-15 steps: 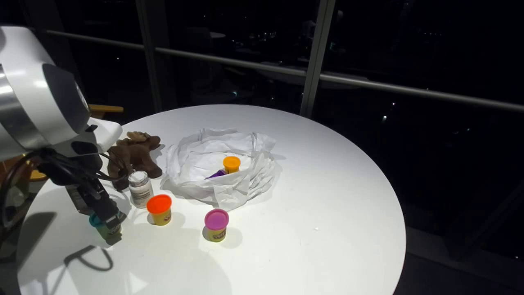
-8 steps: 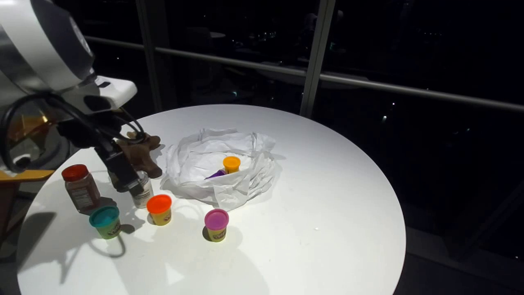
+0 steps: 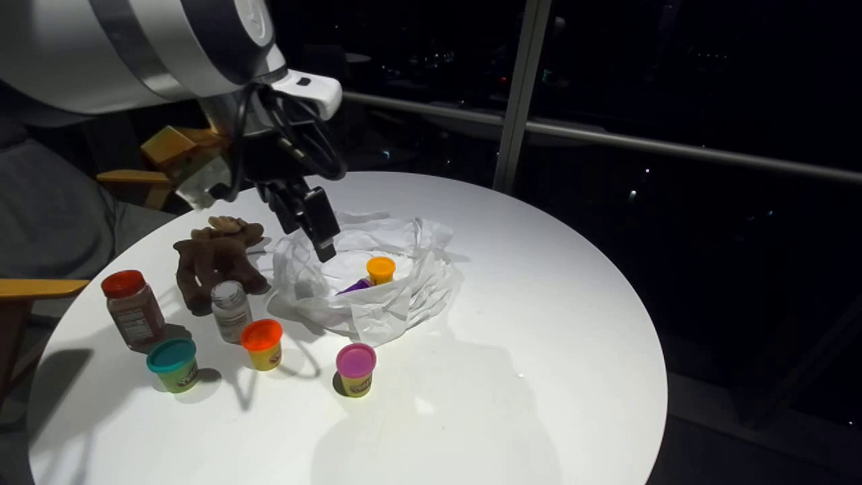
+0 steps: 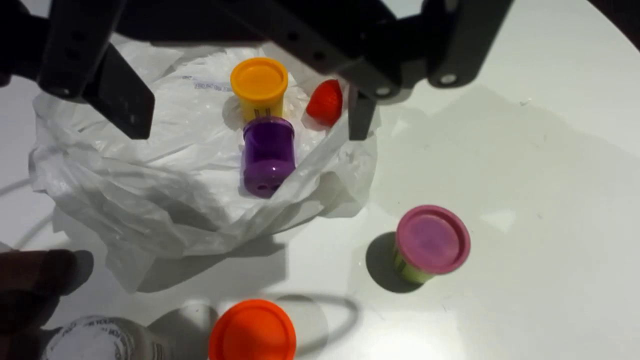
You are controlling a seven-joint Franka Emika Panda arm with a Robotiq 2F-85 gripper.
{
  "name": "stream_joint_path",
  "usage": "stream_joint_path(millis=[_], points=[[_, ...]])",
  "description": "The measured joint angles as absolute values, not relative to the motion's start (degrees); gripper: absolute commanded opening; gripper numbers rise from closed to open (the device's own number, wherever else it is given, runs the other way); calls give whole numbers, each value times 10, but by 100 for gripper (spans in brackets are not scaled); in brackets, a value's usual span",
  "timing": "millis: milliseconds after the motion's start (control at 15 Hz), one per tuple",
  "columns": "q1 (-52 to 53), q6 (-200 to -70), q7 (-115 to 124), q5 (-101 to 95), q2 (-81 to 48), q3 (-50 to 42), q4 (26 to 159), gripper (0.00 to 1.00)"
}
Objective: Take everything out of the plastic bag
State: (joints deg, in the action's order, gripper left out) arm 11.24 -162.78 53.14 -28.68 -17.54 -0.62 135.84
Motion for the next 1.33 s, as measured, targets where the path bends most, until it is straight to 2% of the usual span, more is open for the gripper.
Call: stream_joint_path(millis=[600, 1333], points=[[102, -1562, 314, -116, -315, 7, 1159, 100], [103, -1454, 248, -54, -488, -16, 954, 100]])
